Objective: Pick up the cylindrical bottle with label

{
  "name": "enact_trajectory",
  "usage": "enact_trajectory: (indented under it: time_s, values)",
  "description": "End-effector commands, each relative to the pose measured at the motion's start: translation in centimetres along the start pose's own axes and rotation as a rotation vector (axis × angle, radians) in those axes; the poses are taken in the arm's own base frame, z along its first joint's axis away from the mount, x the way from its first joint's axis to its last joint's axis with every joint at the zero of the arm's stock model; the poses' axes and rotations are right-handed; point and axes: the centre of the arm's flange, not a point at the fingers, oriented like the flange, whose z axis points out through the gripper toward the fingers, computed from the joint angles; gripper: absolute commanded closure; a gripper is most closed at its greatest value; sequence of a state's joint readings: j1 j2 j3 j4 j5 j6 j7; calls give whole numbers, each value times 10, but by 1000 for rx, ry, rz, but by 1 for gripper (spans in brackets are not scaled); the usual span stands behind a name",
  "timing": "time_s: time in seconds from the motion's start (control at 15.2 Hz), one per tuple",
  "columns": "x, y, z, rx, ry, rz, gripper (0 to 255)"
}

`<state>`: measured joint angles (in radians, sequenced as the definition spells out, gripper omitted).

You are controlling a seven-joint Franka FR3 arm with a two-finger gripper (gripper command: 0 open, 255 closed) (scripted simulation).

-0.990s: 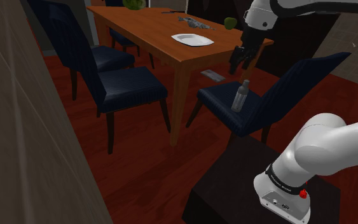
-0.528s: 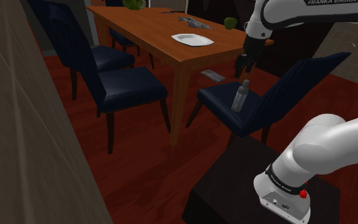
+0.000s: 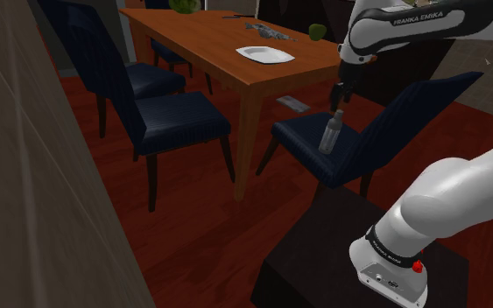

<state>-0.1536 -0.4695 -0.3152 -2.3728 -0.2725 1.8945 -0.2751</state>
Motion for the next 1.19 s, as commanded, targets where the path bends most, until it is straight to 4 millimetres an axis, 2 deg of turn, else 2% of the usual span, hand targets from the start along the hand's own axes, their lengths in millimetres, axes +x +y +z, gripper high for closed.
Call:
enact_trajectory:
  time_s: [0.0,0.13,0.2,0.66,0.79,0.86,1.12]
  values:
    - [2,22,14,-14,-17,-8,0]
    - [7,43,27,-27,-33,-15,0]
    - [8,45,28,-28,-35,-15,0]
    - [10,41,68,-28,-35,-15,0]
    - [10,41,68,-28,-35,-15,0]
    - [10,41,68,-28,-35,-15,255]
    - [10,41,68,-28,-35,-15,255]
